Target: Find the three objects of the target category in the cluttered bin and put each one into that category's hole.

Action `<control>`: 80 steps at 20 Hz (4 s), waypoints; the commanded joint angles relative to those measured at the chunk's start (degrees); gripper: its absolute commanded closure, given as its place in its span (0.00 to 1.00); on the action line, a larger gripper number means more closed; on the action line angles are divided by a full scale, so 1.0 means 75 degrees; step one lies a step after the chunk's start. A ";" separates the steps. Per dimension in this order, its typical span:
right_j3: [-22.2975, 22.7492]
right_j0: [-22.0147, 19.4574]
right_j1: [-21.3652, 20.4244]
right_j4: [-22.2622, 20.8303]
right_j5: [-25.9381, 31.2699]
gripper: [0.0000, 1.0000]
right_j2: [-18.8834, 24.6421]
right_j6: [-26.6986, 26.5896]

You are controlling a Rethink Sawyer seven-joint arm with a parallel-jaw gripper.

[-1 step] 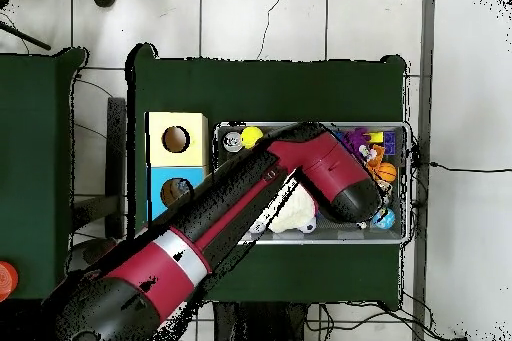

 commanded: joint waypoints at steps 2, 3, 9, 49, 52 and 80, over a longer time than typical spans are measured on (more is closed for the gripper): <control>-0.0964 -0.0349 0.0250 0.1023 0.0687 0.00 0.1434 0.0482; -0.0961 -0.0354 0.0238 0.1079 0.0729 0.00 0.1449 0.0443; -0.0996 -0.0368 0.0192 0.1309 0.0865 0.00 0.1545 0.0244; 0.0238 -0.0278 0.3127 0.3896 -0.1639 0.00 -0.3209 0.5144; -0.0780 -0.0212 0.2598 0.2872 -0.1031 0.00 -0.2680 0.2433; -0.1370 -0.0093 0.1580 0.2002 -0.0503 0.00 -0.0461 -0.5280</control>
